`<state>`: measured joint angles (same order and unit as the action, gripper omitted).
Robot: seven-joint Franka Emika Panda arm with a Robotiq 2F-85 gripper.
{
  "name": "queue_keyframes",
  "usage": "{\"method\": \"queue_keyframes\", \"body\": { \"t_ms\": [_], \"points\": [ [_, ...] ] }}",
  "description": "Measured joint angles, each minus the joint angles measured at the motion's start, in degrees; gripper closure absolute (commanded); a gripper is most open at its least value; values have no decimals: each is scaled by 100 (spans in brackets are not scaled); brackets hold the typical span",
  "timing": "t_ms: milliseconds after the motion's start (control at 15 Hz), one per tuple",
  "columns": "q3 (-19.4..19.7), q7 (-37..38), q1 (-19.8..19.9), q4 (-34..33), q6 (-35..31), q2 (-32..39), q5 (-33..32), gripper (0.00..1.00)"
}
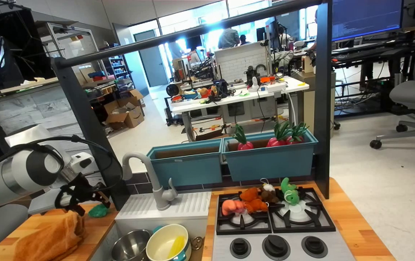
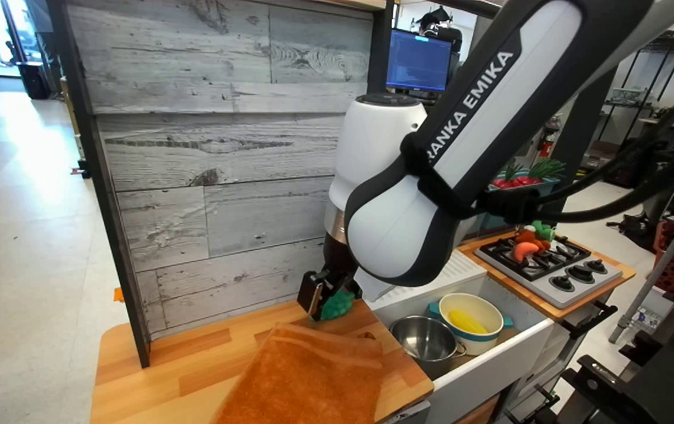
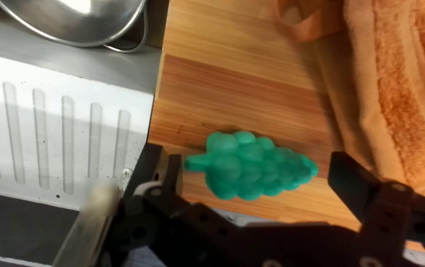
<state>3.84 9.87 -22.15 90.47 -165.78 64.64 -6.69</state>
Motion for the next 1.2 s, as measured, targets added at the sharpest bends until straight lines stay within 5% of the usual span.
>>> {"method": "queue_keyframes", "body": {
  "t_ms": [67, 133, 533, 933, 1200],
  "points": [
    [-10, 30, 0, -45, 1, 45, 41, 25],
    [-15, 66, 0, -89, 2, 86, 67, 26],
    [-51, 166, 0, -249, 6, 215, 231, 70],
    [-71, 186, 1, -171, -52, 115, 270, 70],
    [-220, 186, 47, 716, 34, -648, 292, 70]
  ]
}}
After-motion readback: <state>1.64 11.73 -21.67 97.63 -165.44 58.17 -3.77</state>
